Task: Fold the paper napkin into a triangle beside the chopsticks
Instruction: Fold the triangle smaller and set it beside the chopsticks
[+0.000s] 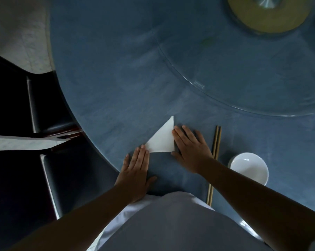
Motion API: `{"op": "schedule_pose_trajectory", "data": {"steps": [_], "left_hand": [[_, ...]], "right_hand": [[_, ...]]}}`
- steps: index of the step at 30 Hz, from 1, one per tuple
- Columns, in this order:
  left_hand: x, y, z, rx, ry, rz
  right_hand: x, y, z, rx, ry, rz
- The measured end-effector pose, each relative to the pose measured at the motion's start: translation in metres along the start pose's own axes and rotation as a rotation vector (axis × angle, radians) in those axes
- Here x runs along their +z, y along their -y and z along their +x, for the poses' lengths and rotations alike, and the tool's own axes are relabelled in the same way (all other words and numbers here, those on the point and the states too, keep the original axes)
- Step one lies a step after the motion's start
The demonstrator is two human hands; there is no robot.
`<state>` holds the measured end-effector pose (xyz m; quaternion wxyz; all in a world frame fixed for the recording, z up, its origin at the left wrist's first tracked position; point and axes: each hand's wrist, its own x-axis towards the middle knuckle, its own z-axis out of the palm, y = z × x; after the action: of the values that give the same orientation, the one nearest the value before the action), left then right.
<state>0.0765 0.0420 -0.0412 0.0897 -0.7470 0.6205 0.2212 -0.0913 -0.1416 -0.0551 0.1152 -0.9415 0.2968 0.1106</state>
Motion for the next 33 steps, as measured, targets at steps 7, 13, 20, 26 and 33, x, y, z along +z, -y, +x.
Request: {"op": "schedule_pose_trajectory", "data": {"steps": [7, 13, 20, 26, 33], "left_hand": [[-0.013, -0.002, -0.009, -0.128, -0.038, -0.191], [-0.030, 0.002, 0.010, -0.083, -0.131, -0.155], [-0.029, 0.013, -0.002, -0.008, -0.091, -0.080], [-0.029, 0.013, 0.004, -0.207, -0.131, -0.287], [-0.037, 0.007, 0.031, -0.491, -0.180, -0.589]], "right_hand": [[-0.020, -0.006, 0.040, 0.147, -0.142, 0.173], [-0.035, -0.007, 0.074, 0.304, -0.290, 0.428], [-0.035, -0.014, 0.091, 0.412, -0.223, 0.434], [-0.042, -0.018, 0.089, 0.258, -0.213, 0.416], [-0.052, -0.015, 0.090, -0.104, -0.050, 0.118]]}}
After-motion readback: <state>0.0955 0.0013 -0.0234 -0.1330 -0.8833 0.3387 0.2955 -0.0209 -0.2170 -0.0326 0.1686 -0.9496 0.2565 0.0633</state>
